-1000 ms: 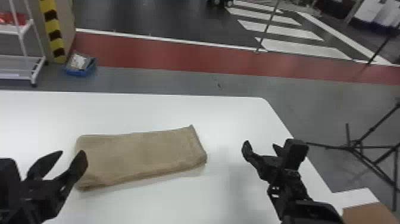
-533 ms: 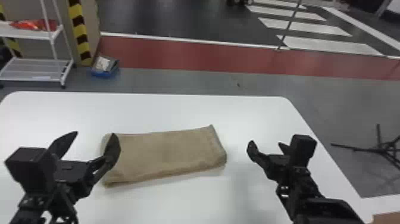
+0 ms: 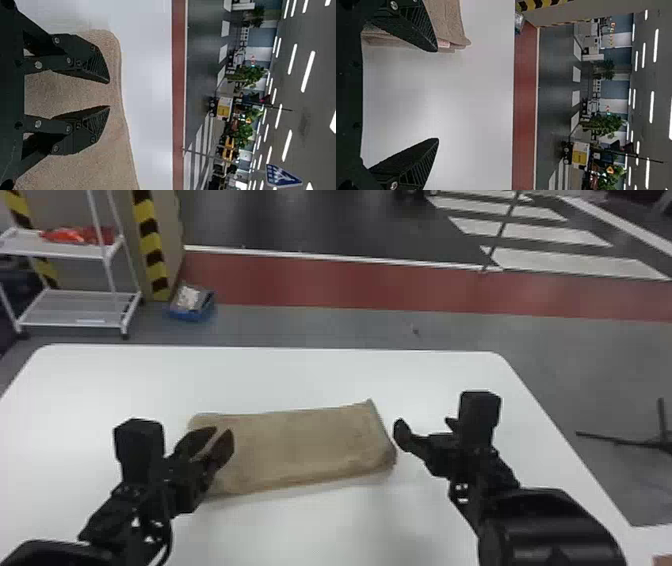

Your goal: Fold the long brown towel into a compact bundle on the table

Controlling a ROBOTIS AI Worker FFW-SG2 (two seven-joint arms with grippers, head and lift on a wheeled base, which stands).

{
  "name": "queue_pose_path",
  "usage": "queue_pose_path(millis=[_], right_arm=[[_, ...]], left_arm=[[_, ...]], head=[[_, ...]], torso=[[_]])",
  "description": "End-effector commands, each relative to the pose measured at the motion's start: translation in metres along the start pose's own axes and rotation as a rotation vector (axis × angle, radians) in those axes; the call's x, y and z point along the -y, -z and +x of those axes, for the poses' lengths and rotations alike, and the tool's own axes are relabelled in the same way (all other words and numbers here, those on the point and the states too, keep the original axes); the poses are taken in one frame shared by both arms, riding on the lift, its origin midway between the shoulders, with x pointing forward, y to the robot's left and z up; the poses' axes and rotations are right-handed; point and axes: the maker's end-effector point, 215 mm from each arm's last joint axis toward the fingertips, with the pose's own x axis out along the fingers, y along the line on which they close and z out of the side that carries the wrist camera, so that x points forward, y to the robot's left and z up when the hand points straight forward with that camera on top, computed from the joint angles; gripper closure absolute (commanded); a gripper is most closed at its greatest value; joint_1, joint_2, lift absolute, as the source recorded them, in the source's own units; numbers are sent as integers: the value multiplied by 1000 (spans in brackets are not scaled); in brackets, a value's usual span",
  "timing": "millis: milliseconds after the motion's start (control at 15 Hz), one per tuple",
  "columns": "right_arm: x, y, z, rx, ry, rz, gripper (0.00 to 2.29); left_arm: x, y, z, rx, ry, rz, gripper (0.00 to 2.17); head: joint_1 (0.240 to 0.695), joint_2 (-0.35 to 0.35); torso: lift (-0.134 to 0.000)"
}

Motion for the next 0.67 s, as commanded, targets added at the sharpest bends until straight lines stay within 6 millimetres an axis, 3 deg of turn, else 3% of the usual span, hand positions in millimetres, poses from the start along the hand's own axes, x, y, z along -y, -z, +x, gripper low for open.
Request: queue_pose_path(millis=[0, 133, 600], right_arm=[[-15, -11, 11, -30, -56, 14, 80], [-30, -14, 21, -80, -121, 22, 83], [-57, 15, 55, -212, -289, 70, 235]], left_arm=[[-15, 14, 1, -28, -18, -6, 1899], [-20, 20, 1, -41, -16, -5, 1899], [-24, 27, 14, -64, -11, 8, 1895]], head=[[695, -168], [695, -146], [695, -90]], torso=[[-109], [-109], [-109]])
